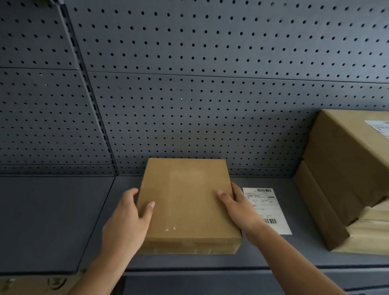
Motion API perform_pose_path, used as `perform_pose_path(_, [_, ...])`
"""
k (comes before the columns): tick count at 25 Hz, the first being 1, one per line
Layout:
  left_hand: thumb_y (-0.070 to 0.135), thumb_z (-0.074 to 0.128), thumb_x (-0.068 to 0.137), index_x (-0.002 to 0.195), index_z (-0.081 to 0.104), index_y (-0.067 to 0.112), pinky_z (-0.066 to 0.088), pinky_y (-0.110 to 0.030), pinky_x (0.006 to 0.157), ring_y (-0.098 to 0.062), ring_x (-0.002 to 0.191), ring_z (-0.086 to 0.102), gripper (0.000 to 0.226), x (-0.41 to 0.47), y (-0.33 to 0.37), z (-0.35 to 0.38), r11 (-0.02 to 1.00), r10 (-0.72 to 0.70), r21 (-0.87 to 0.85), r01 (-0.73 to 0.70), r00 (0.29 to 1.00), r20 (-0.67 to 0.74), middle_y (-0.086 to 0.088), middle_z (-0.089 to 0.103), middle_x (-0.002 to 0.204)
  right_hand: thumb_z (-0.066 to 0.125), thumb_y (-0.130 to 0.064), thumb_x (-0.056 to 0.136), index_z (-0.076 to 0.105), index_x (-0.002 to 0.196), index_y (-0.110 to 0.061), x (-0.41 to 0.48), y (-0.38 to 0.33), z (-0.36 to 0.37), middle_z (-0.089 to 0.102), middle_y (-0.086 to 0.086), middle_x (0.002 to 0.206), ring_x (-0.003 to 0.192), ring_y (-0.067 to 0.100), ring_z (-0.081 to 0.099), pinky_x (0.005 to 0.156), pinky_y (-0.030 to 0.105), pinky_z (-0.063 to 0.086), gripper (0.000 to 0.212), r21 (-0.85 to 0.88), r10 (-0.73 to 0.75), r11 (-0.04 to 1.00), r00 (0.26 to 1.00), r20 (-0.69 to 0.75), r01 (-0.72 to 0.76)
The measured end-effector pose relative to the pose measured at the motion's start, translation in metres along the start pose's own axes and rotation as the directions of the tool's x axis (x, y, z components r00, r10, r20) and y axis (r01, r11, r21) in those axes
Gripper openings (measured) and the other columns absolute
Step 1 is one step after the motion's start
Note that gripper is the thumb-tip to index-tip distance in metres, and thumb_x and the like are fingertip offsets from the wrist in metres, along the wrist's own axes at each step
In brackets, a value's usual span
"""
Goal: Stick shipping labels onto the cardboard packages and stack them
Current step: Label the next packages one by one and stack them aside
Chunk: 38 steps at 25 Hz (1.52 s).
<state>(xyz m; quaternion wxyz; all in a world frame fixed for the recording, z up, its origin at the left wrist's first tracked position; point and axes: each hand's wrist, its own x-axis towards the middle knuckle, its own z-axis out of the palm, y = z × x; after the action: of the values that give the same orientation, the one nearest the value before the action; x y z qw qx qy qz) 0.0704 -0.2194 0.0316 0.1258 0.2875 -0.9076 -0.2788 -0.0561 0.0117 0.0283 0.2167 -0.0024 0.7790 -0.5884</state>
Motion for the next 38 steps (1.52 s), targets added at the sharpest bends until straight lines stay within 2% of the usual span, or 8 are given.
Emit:
perform_pose_path(3, [0.037,0.058,0.100,0.144,0.045,0.020,0.057,-0.040,0.080,-0.023,0.117,0.066,0.049,0.001,0.015,0.001,0.989,0.143,0.032,-0.142,0.989,-0.043,-0.001,0.059,0.144,0.052,-0.047,0.099,0.033,0.153,-0.029,0.001,0.003,-0.020,0.041,-0.003,0.155,0.139,0.018,0.042,0.111,0.034,0.035,0.061,-0.068,-0.044,0.997,0.995,-0.095,0.037])
perform_pose_path(7, [0.039,0.054,0.102,0.142,0.048,0.028,0.056,-0.036,0.086,-0.017,0.102,0.069,0.042,0.004,0.047,0.012,0.969,0.238,-0.072,-0.237,0.971,0.020,0.005,0.057,0.144,0.052,-0.040,0.100,0.040,0.149,-0.029,-0.003,0.020,-0.068,0.038,-0.001,0.155,0.137,0.019,0.042,0.099,0.026,0.035,0.052,-0.353,-0.156,0.932,0.968,-0.199,0.078])
perform_pose_path(9, [0.036,0.055,0.103,0.142,0.049,0.027,0.049,-0.029,0.099,-0.017,0.119,0.062,0.041,0.003,0.069,0.023,0.941,0.313,-0.158,-0.299,0.947,0.072,0.007,0.054,0.146,0.056,-0.038,0.099,0.039,0.151,-0.025,-0.006,0.033,-0.089,0.035,0.002,0.155,0.136,0.020,0.043,0.096,0.024,0.037,0.057,-0.460,-0.179,0.885,0.964,-0.198,0.069])
perform_pose_path(13, [0.038,0.053,0.104,0.140,0.052,0.031,0.047,-0.027,0.096,-0.017,0.116,0.062,0.037,-0.004,0.113,0.046,0.877,0.464,-0.214,-0.430,0.873,0.147,0.017,0.056,0.142,0.062,-0.056,0.089,0.027,0.156,-0.023,-0.008,0.061,-0.109,0.021,0.007,0.163,0.150,0.025,0.020,0.120,0.039,0.025,0.083,-0.689,-0.136,0.724,0.983,-0.120,0.016])
perform_pose_path(18, [0.033,0.055,0.103,0.134,0.058,0.031,0.042,-0.021,0.099,0.002,0.112,0.052,0.030,-0.010,0.145,0.075,0.826,0.549,-0.305,-0.473,0.797,0.252,0.020,0.060,0.135,0.055,-0.074,0.082,0.015,0.159,-0.028,-0.001,0.087,-0.110,0.007,0.004,0.168,0.154,0.027,0.000,0.124,0.046,0.006,0.098,-0.860,-0.105,0.510,0.993,-0.056,0.005])
perform_pose_path(24, [0.030,0.057,0.103,0.126,0.065,0.029,0.037,-0.001,0.078,-0.004,0.095,0.063,0.024,-0.010,0.143,0.087,0.821,0.564,-0.293,-0.490,0.777,0.280,0.028,0.062,0.119,0.062,-0.064,0.085,0.039,0.151,-0.031,-0.001,0.100,-0.107,0.026,0.004,0.163,0.152,0.028,0.016,0.124,0.041,0.013,0.077,-0.832,-0.218,0.553,0.972,-0.084,0.052])
perform_pose_path(28, [0.025,0.058,0.102,0.121,0.068,0.026,0.035,0.003,0.078,0.017,0.084,0.055,0.021,-0.010,0.143,0.087,0.812,0.573,-0.318,-0.489,0.772,0.275,0.022,0.067,0.118,0.064,-0.049,0.091,0.056,0.139,-0.032,-0.002,0.102,-0.103,0.043,0.001,0.152,0.143,0.023,0.034,0.118,0.034,0.027,0.051,-0.792,-0.301,0.606,0.943,-0.143,0.073])
perform_pose_path(38, [0.027,0.057,0.103,0.120,0.067,0.028,0.036,0.001,0.073,0.014,0.077,0.056,0.021,-0.011,0.142,0.086,0.806,0.580,-0.322,-0.496,0.769,0.269,0.025,0.066,0.113,0.067,-0.037,0.092,0.049,0.145,-0.023,-0.012,0.100,-0.098,0.049,-0.003,0.146,0.136,0.018,0.044,0.105,0.029,0.039,0.057,-0.739,-0.321,0.670,0.926,-0.196,0.076])
